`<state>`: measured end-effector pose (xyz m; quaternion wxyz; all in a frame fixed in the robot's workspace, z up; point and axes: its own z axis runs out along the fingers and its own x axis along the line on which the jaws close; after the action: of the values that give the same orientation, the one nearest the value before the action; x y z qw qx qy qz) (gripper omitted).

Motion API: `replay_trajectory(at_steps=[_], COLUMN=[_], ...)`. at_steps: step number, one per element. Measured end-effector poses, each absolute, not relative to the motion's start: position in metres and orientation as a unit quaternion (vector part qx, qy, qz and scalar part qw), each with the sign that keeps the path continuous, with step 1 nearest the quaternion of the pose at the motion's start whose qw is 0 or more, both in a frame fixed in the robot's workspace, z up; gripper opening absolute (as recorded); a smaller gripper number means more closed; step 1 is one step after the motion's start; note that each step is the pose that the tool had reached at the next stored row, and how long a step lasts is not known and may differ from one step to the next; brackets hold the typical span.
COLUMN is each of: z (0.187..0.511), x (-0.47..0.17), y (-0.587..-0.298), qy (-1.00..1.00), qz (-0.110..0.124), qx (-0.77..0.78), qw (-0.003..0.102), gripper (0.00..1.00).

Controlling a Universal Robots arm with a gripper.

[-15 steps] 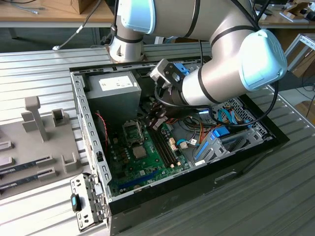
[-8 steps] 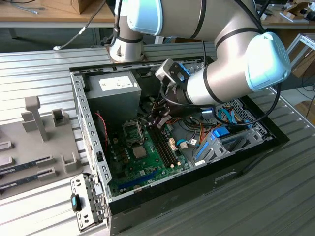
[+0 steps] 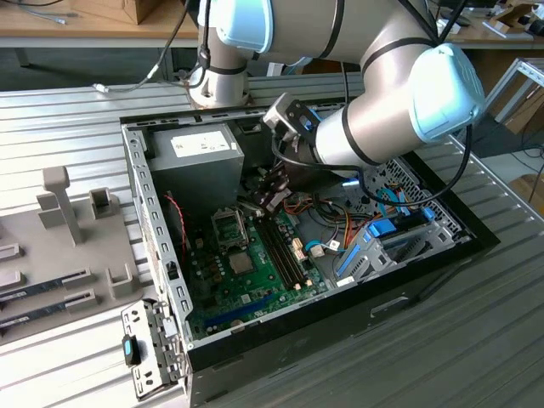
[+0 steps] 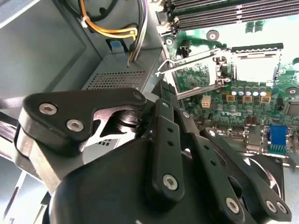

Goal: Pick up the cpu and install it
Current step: 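Close the cpu cover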

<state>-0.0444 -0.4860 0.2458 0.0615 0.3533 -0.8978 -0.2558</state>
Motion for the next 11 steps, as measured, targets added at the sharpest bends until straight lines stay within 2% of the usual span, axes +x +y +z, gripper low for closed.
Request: replay_trajectory(at_steps=[4, 6, 7, 9, 11], z=[0.2458, 0.2455, 0.2454, 0.2453, 0.2453], x=[-0.0444, -0.0445, -0.0445, -0.0445, -0.0445], y=[-0.4859, -0.4859, -0.4858, -0.4857, -0.4857], qy=[-0.898, -0.902, -0.905, -0.910, -0.912], qz=[-0.254, -0.242, -0.227, -0.208, -0.193], qx=[0.353, 0.353, 0.353, 0.356, 0.359], qw=[0.062, 0.065, 0.067, 0.056, 0.040], gripper=[0.11, 0.11, 0.11, 0.11, 0.11])
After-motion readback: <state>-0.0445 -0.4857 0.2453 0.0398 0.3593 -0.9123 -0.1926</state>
